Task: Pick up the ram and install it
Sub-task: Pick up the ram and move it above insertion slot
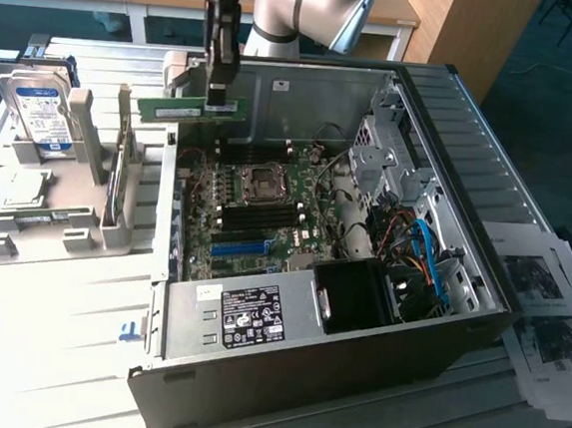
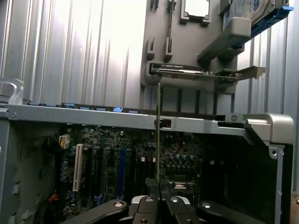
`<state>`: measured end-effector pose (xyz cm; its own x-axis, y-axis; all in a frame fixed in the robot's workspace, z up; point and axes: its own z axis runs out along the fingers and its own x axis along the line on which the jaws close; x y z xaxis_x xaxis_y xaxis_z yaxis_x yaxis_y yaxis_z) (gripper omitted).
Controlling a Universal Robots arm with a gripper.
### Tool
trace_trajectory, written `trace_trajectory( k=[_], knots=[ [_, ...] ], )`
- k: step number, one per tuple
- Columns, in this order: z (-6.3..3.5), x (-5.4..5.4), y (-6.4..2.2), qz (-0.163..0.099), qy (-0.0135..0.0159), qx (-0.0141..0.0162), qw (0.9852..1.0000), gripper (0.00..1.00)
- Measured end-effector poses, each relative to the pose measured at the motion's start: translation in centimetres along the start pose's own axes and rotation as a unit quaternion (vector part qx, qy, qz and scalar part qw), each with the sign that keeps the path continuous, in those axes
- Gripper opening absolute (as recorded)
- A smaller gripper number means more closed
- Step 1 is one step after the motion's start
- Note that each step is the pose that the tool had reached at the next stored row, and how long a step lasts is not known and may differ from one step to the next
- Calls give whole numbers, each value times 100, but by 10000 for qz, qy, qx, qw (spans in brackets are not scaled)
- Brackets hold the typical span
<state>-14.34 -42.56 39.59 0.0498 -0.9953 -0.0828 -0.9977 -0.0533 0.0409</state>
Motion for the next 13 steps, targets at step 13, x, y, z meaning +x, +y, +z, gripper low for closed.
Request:
trace_trajectory(
  k=[13],
  knots=[
    [-19,20,-407,0,0,0,10000,12]
  ],
)
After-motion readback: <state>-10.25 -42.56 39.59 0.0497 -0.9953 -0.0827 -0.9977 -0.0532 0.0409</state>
